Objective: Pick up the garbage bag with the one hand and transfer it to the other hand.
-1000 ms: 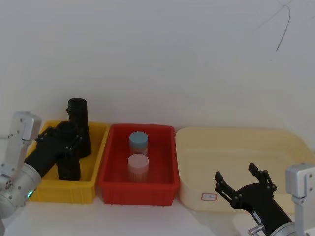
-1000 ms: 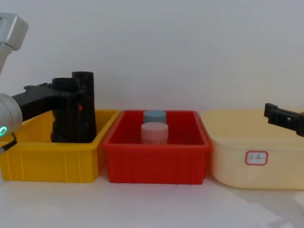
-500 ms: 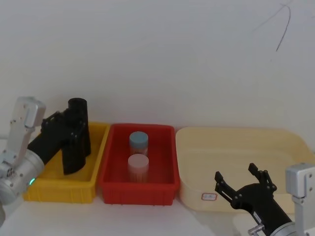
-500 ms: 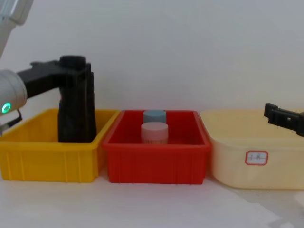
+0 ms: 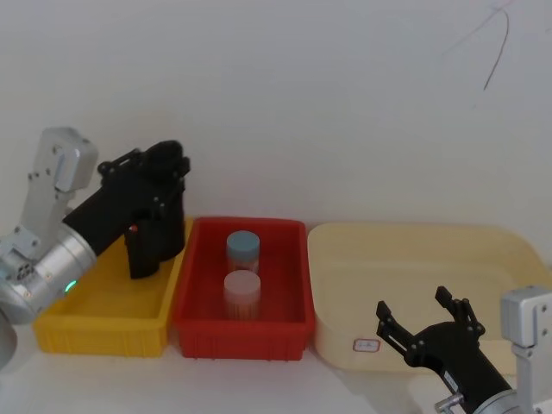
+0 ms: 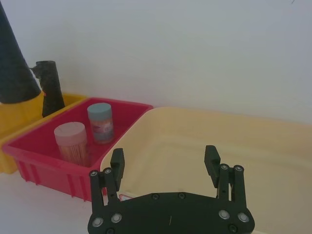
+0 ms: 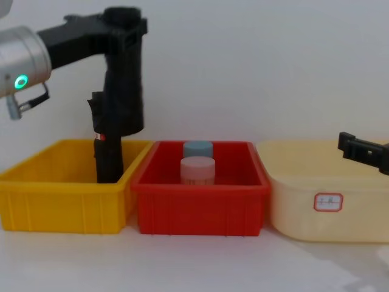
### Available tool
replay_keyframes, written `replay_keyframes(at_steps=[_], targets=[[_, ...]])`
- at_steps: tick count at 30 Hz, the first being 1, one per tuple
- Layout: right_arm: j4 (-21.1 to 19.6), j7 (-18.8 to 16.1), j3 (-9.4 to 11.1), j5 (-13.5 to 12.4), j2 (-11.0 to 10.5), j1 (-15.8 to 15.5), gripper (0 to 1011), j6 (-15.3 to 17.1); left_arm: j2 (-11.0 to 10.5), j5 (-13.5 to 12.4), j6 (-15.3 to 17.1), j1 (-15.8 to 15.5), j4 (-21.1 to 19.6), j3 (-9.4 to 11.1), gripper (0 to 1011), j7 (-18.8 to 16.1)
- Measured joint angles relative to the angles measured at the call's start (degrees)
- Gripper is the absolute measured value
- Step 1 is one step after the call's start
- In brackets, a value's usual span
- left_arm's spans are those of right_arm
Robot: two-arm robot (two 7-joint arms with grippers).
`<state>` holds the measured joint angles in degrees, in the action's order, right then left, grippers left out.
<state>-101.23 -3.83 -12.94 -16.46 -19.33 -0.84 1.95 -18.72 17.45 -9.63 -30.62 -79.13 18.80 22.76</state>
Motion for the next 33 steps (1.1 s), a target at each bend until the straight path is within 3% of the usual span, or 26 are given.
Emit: replay_keyframes(at_steps=[17, 33], targets=[[0.0, 0.0, 0.0, 0.0, 0.0, 0.0, 1001, 0.0, 0.8, 5.3, 0.0, -1.7, -4.8, 3.4, 379, 9.1], [0.0, 0.0, 0.0, 0.0, 0.0, 0.0, 1001, 0.0, 3.4, 11.6, 2.2, -3.4, -4.4, 7.9, 379, 17.3]])
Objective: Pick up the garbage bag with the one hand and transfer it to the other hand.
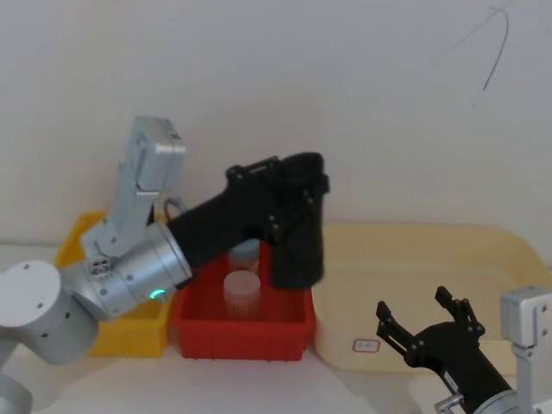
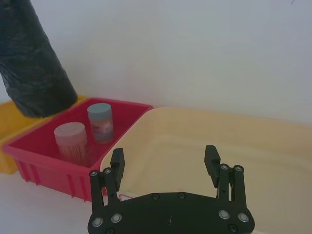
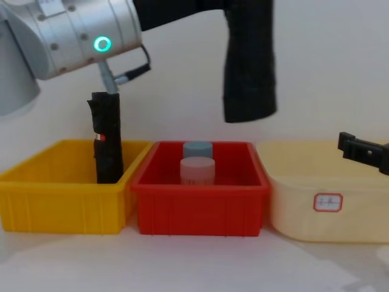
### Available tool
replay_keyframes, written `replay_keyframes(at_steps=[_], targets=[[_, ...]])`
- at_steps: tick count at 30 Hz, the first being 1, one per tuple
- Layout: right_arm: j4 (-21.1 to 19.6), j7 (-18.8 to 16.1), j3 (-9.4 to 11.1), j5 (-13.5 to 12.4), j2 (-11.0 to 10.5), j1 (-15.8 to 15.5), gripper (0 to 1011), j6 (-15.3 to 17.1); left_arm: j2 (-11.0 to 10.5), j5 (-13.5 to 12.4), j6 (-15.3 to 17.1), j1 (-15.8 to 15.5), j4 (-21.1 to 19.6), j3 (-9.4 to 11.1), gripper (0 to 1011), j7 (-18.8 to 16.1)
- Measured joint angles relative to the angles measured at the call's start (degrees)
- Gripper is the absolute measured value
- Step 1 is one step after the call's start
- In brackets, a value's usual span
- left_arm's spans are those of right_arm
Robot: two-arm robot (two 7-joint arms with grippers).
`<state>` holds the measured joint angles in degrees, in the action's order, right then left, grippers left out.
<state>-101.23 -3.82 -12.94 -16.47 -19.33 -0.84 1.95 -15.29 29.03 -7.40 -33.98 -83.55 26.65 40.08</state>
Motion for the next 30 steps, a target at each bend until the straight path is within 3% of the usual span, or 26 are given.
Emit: replay_keyframes(at_steps=[5, 12, 30], targets=[[0.0, 0.0, 0.0, 0.0, 0.0, 0.0, 1001, 0.0, 1.3, 2.7, 1.2, -0.3, 1.4, 1.5, 379, 2.6], [0.0, -0.2, 0.0, 0.0, 0.0, 0.0, 1001, 0.0, 2.4, 4.5, 1.7, -0.4, 3.0, 2.5, 379, 3.7], [-1.5, -5.3, 0.6, -2.4, -1.2, -0.6, 1001, -0.8, 3.4, 6.4, 1.8, -0.7, 5.7, 3.9, 379, 4.0]])
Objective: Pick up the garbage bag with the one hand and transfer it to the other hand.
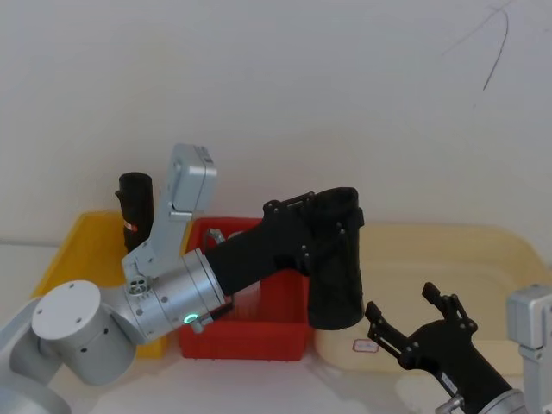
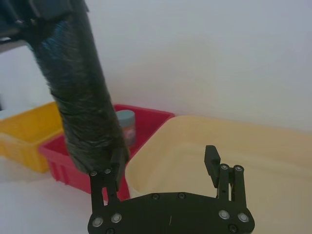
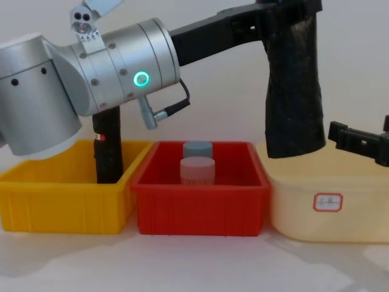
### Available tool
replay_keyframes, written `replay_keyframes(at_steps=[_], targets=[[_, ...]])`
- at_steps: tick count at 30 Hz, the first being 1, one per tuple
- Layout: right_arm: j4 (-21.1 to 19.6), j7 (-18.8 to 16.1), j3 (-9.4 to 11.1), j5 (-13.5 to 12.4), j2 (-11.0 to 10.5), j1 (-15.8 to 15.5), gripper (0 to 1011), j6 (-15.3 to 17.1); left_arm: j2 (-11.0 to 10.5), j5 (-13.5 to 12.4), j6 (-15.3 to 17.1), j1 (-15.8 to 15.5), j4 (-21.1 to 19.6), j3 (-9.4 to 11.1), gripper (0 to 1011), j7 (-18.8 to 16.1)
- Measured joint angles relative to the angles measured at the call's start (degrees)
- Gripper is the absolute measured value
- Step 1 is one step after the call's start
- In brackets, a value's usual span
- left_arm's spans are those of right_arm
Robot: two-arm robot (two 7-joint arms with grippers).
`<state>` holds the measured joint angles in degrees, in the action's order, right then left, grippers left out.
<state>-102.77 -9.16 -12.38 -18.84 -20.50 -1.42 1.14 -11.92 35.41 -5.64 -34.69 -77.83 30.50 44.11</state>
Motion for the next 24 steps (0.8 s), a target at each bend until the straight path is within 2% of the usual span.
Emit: replay_keyframes(at_steps=[14, 24], targets=[[-0.8, -6.6, 0.2, -2.4, -2.6, -0.3, 1001, -0.4, 0.0, 0.4, -0.3, -0.5, 1.0, 0.9, 379, -0.2], [-1.0, -10.9, -0.7, -3.9, -4.1, 0.1, 1001, -1.3, -0.2, 0.6, -0.4, -0.6, 1.1, 1.3, 379, -0.7]])
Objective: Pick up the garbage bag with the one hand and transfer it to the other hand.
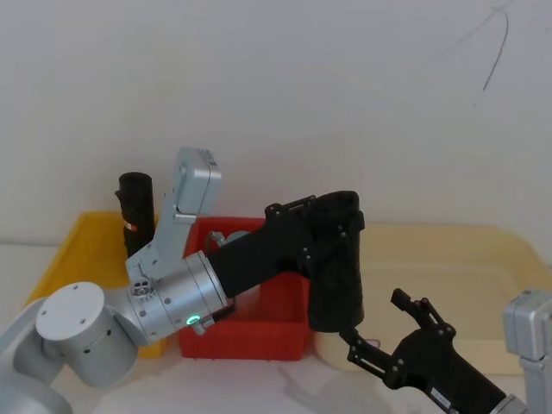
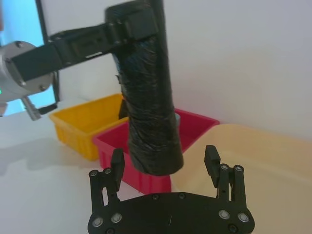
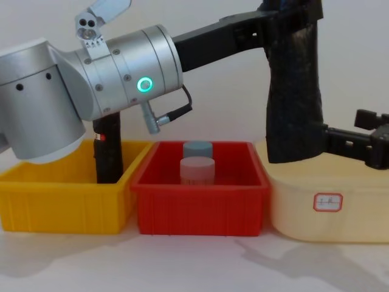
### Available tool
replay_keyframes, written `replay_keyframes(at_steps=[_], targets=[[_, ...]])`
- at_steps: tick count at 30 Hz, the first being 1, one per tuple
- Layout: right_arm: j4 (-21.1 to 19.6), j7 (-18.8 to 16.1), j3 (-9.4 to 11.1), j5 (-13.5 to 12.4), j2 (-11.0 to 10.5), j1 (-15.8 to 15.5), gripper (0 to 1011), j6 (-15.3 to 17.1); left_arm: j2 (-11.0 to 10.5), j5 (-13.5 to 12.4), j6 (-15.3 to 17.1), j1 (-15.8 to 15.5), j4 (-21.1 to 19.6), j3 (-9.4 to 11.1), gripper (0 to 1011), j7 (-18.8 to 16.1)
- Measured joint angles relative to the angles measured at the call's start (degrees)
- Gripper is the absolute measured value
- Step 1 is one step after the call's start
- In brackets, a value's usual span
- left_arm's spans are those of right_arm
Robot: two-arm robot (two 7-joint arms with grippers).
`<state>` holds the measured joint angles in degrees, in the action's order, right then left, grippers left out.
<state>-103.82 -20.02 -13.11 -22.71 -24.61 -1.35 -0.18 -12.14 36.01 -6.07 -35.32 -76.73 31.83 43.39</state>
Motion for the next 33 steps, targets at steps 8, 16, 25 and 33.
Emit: replay_keyframes(at_steps=[8, 16, 25, 33], targets=[[0.1, -1.6, -0.8, -0.5, -0.4, 0.7, 1001, -0.9, -0.6, 0.2, 0.0, 0.2, -0.6, 0.2, 379, -0.6], [1.3, -2.0, -1.6, -0.7, -0.1, 1.8, 1001, -2.0, -1.4, 0.5, 0.0, 0.7, -1.6, 0.2, 379, -1.4], [4.0, -2.1, -2.6, -0.5, 1.1, 4.1, 1002, -3.1, -2.1, 0.8, 0.0, 1.2, -2.5, 0.2, 379, -2.1], [6.1, -2.3, -3.7, -0.2, 2.2, 6.0, 1001, -3.6, -2.7, 1.1, 0.1, 1.4, -3.0, 0.2, 379, -2.6]])
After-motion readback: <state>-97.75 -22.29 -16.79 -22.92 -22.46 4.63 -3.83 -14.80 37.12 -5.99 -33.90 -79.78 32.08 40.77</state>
